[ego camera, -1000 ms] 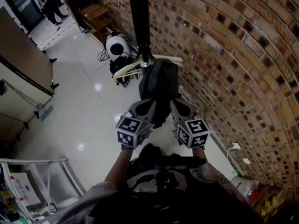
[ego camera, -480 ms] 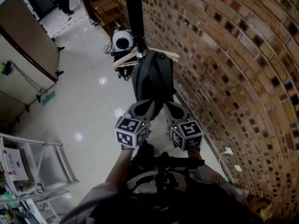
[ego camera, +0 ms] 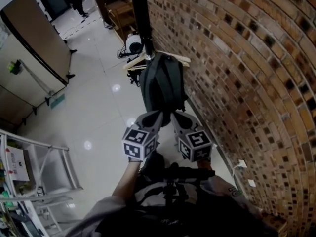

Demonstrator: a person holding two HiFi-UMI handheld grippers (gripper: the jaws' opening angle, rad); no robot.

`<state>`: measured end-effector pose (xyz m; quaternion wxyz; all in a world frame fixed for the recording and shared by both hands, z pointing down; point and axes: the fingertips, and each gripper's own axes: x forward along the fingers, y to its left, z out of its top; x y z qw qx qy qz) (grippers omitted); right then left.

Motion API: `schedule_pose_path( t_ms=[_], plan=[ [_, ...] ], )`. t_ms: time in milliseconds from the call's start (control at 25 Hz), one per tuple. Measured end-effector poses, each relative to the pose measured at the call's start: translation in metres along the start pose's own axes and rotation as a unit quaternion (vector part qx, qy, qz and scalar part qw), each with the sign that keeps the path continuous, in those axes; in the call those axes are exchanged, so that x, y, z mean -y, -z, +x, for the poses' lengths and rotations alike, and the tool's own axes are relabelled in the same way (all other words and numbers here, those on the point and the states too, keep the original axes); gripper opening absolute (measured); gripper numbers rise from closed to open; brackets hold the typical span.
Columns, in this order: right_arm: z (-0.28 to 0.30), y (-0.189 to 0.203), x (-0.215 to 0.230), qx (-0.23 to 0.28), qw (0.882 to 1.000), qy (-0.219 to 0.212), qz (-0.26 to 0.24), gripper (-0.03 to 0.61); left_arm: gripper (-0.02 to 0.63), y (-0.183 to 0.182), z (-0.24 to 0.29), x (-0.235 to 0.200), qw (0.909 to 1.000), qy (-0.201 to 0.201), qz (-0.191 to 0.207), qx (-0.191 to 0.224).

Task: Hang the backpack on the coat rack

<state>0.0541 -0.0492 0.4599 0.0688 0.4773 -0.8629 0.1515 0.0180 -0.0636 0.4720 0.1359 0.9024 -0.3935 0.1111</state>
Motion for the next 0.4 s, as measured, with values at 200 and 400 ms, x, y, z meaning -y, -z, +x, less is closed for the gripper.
schedule_pose_path(
  t_ms=[200, 400],
  plan=[
    [-0.0033, -0.0039, 0.0026, 0.008, 1.0, -0.003, -0.001, 0.011, 0.003, -0.0025, -0.002, 0.0002, 0.9999, -0.009, 0.0, 0.007],
    [-0.0043, -0.0049, 0.0029, 0.013, 1.0, -0.002, 0.0, 0.011, 0.003, -0.0031, -0.0063, -0.0016, 0.9998, -0.014, 0.001, 0.01]
  ],
)
